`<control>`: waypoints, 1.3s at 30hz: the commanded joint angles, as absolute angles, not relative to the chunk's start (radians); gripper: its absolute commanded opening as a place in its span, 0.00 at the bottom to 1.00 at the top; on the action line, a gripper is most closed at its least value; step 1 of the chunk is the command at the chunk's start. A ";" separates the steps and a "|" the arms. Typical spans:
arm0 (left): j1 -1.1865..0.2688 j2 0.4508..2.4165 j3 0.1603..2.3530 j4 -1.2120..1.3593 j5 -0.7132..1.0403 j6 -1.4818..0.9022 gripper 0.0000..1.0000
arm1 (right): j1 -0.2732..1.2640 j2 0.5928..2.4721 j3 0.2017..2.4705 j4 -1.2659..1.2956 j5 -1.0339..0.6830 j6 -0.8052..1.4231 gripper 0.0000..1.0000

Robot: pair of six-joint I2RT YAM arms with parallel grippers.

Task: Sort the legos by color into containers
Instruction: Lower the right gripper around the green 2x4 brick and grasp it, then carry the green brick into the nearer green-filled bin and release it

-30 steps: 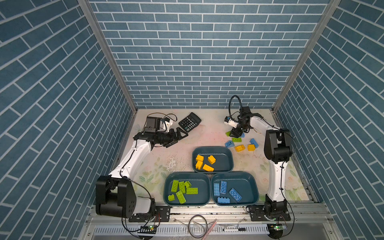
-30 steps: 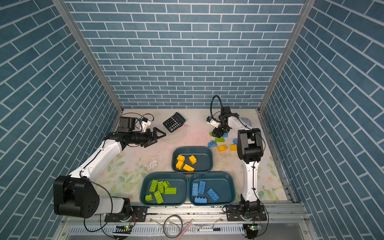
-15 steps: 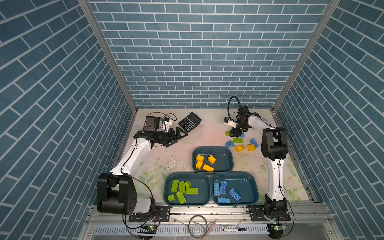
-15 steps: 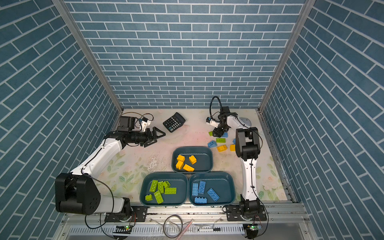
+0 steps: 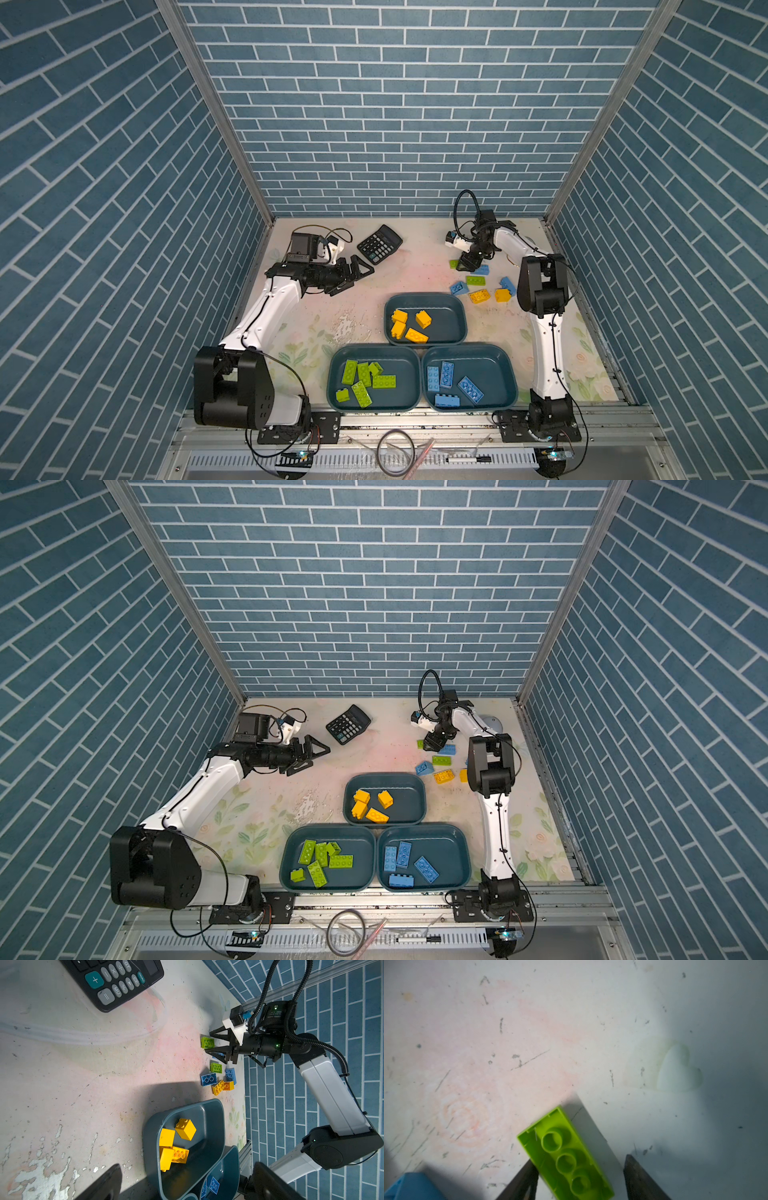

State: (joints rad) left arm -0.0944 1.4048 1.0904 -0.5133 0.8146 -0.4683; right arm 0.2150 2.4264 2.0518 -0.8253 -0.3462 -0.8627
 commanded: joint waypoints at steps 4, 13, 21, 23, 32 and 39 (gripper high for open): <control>-0.077 1.393 1.108 -0.563 0.832 -0.423 1.00 | 0.220 2.487 2.093 -0.974 -0.404 -0.882 0.52; -0.074 1.388 1.097 -0.547 0.835 -0.425 0.99 | 0.219 2.478 2.115 -0.988 -0.411 -0.862 0.29; -0.074 1.388 1.097 -0.533 0.837 -0.434 0.99 | 0.235 2.282 1.981 -0.865 -0.464 -0.778 0.25; -0.074 1.388 1.099 -0.528 0.838 -0.436 1.00 | 0.249 2.204 1.898 -0.820 -0.490 -0.757 0.25; -0.074 1.396 1.081 -0.494 0.811 -0.466 0.99 | 0.425 1.799 1.484 -0.671 -0.581 -0.666 0.25; -0.073 1.409 1.079 -0.494 0.771 -0.483 1.00 | 0.659 1.586 1.217 -0.558 -0.624 -0.550 0.25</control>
